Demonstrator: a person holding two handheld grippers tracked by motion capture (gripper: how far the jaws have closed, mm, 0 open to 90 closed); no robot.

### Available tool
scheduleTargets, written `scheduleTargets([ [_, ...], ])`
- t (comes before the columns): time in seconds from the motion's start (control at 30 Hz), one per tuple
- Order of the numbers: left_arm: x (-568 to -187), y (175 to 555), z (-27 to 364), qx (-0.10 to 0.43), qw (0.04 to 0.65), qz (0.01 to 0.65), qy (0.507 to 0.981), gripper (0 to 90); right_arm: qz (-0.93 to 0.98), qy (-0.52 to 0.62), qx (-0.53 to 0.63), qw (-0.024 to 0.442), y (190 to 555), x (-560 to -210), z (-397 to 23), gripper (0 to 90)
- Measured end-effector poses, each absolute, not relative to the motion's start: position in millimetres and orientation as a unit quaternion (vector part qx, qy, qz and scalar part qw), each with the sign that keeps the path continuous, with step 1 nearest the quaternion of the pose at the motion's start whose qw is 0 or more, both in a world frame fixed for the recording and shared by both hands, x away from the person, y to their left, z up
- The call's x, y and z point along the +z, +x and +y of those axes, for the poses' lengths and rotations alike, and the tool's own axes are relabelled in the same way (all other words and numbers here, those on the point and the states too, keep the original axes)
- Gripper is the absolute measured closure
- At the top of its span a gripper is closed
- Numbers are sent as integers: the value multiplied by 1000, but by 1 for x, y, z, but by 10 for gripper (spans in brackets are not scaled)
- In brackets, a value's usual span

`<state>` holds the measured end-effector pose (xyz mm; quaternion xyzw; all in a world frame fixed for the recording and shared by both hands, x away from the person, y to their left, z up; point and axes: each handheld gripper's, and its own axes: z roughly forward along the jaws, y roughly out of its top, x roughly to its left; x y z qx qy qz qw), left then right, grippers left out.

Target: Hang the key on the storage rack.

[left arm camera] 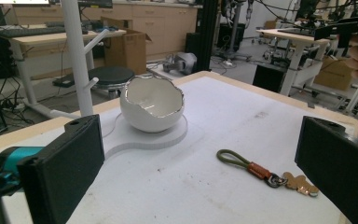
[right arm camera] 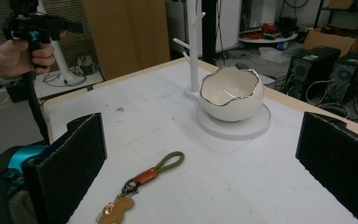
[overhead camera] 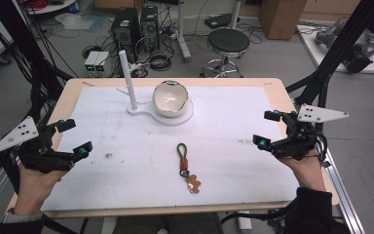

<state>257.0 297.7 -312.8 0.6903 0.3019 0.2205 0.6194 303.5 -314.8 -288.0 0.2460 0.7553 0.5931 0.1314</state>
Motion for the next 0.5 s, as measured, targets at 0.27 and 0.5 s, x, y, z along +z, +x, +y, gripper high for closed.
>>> scheduleTargets([
  [0.27,-314,257,296,220,618,303,691,18,755,252,589,136,305,-290,-316,8],
  [0.5,-315,257,298,226,615,309,689,17,760,268,574,144,310,-294,-311,8],
])
